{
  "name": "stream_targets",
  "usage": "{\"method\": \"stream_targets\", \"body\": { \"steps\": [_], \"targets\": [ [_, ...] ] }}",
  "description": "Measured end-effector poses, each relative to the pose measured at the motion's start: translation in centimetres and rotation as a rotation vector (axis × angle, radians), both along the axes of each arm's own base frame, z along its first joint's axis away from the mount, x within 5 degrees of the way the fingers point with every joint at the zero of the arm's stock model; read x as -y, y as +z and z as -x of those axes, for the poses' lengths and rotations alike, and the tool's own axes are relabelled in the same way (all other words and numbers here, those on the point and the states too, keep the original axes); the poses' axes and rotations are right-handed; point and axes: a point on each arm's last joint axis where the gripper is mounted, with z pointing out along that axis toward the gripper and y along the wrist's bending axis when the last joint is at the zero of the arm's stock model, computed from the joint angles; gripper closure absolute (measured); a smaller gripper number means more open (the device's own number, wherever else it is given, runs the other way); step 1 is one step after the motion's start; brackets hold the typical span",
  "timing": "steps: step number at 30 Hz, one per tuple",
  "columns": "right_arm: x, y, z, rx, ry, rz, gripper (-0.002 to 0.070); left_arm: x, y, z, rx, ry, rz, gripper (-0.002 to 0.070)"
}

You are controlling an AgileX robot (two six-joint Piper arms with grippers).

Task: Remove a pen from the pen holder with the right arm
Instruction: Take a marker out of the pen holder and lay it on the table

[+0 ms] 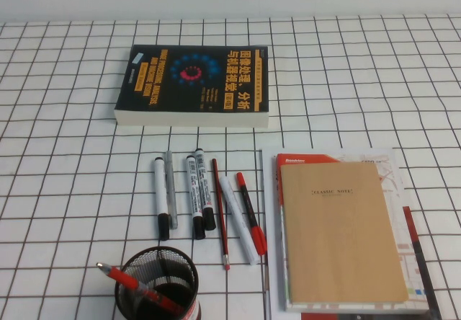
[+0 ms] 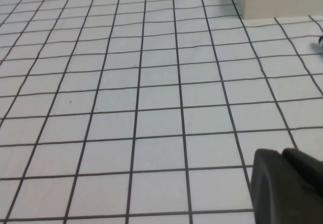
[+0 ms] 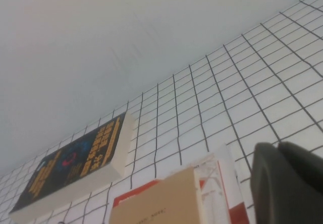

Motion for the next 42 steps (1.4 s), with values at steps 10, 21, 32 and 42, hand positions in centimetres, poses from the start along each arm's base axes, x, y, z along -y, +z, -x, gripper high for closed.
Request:
{"method": "stream_targets", "body": {
  "steps": [10, 21, 32, 42],
  "targets": [
    [-0.3, 0.3, 0.1, -0.017, 0.035, -0.073, 0.0692, 0.0, 0.0, 0.0, 0.000, 0.000, 0.000, 0.0679],
    [-2.5, 6.7, -0.5, -0.270, 0.294, 0.028, 0.0692, 0.0, 0.0, 0.0, 0.000, 0.000, 0.000, 0.0680],
    [-2.7, 9.4, -6.4, -0.621, 0.428, 0.279, 0.0692, 0.0, 0.0, 0.0, 0.000, 0.000, 0.000, 0.0679],
    [-5.0, 8.5, -10.6, -0.712, 0.611, 0.415, 0.0692, 0.0, 0.0, 0.0, 0.000, 0.000, 0.000, 0.0679]
  ]
}}
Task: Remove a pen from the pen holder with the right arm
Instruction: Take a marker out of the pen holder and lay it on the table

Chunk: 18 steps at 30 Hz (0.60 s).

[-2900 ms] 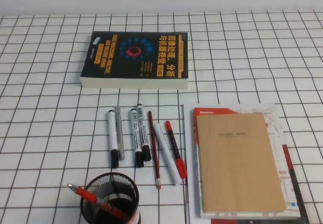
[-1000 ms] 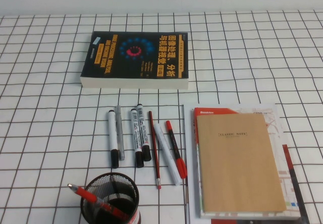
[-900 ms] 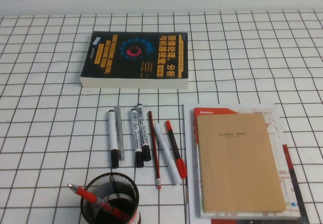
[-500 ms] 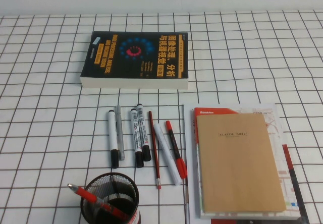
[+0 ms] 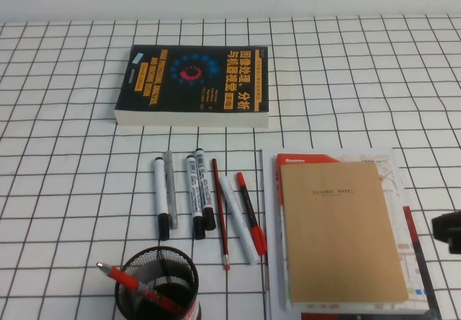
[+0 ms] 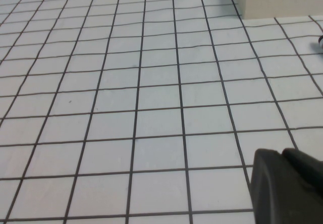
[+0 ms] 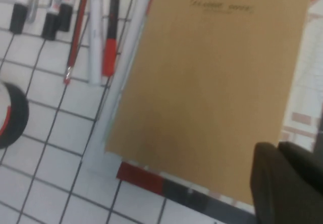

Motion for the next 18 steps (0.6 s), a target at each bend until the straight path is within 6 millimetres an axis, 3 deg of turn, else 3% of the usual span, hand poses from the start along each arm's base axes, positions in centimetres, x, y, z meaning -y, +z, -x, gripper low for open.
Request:
{"method": "stream_targets", "body": {
  "steps": [3, 9, 18],
  "targets": [
    [-2.3, -0.5, -0.8, -0.010, 0.115, 0.022, 0.0692, 0.0, 0.0, 0.0, 0.000, 0.000, 0.000, 0.0679],
    [-8.9, -0.1, -1.1, 0.060, 0.369, 0.025, 0.0692, 0.0, 0.0, 0.0, 0.000, 0.000, 0.000, 0.0679],
    [-18.4, 0.2, 0.8, 0.131, 0.717, 0.032, 0.0692, 0.0, 0.0, 0.0, 0.000, 0.000, 0.000, 0.0679]
  ]
}}
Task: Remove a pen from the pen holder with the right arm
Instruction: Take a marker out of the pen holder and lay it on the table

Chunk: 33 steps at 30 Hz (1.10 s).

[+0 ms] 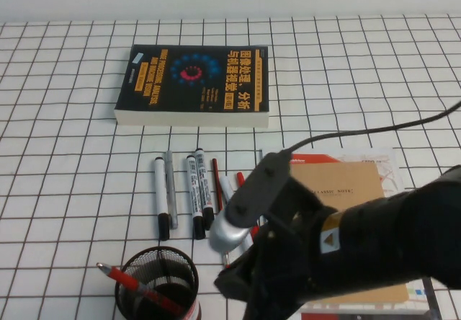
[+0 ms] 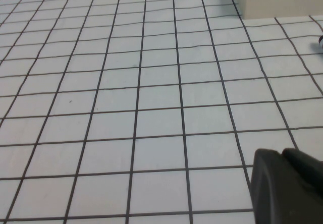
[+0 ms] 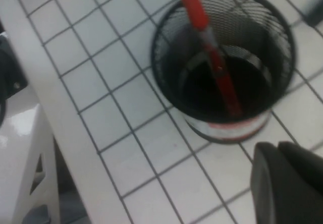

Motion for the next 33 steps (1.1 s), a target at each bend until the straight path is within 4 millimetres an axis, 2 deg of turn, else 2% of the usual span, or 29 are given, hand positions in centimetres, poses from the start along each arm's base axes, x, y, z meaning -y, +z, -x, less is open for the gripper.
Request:
{"method": "stream_targets", "body": {
  "steps": [5, 8, 11, 13, 15, 24, 33],
  "targets": [
    [-3.8, -0.1, 1.6, 0.101, 0.151, -0.024, 0.0660, 0.0, 0.0, 0.0, 0.000, 0.000, 0.000, 0.0679],
    [-5.1, 0.0, 2.4, 0.184, 0.213, -0.053, 0.0564, 0.0, 0.0, 0.0, 0.000, 0.000, 0.000, 0.0679],
    [-6.2, 0.0, 2.9, 0.268, 0.255, -0.081, 0.0421, 0.0, 0.0, 0.0, 0.000, 0.000, 0.000, 0.0679],
    [-6.7, -0.1, 2.9, 0.306, 0.255, -0.099, 0.0355, 0.0, 0.0, 0.0, 0.000, 0.000, 0.000, 0.0679],
    [-7.2, -0.4, 2.7, 0.339, 0.245, -0.114, 0.0328, 0.0, 0.0, 0.0, 0.000, 0.000, 0.000, 0.0679],
    [-8.9, -2.0, 1.8, 0.381, 0.161, -0.161, 0.0304, 0.0, 0.0, 0.0, 0.000, 0.000, 0.000, 0.0679],
    [-9.5, -2.4, 1.6, 0.360, 0.100, -0.191, 0.0304, 0.0, 0.0, 0.0, 0.000, 0.000, 0.000, 0.0679]
  ]
}}
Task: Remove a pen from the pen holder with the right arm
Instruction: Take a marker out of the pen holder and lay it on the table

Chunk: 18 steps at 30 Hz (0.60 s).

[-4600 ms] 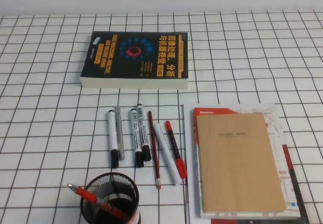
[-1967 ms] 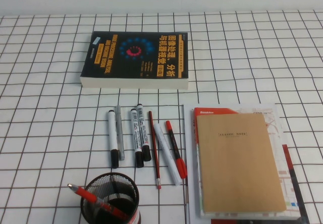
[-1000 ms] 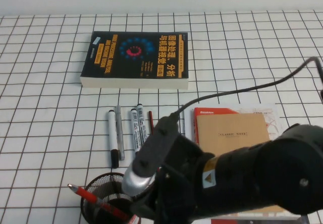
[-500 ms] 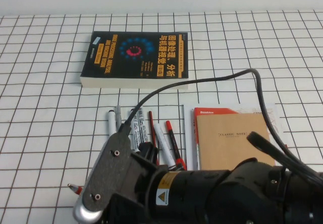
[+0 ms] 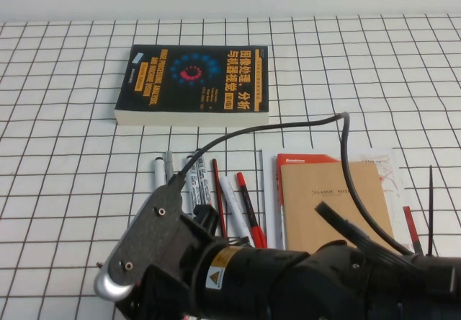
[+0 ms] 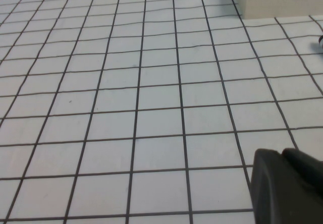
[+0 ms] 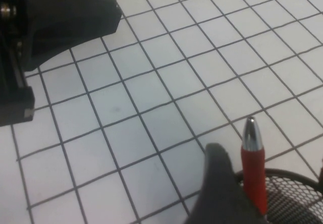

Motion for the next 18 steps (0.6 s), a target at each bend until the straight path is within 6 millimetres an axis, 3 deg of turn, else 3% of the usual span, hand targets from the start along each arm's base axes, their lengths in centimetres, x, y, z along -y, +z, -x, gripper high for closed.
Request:
{"method": "stream_targets", "body": {
  "steps": [11, 18],
  "targets": [
    [-2.2, -0.2, -0.7, -0.022, -0.005, -0.014, 0.0303, 0.0, 0.0, 0.0, 0.000, 0.000, 0.000, 0.0679],
    [-3.2, -1.6, -1.1, -0.039, -0.008, 0.014, 0.0303, 0.0, 0.0, 0.0, 0.000, 0.000, 0.000, 0.0679]
  ]
}}
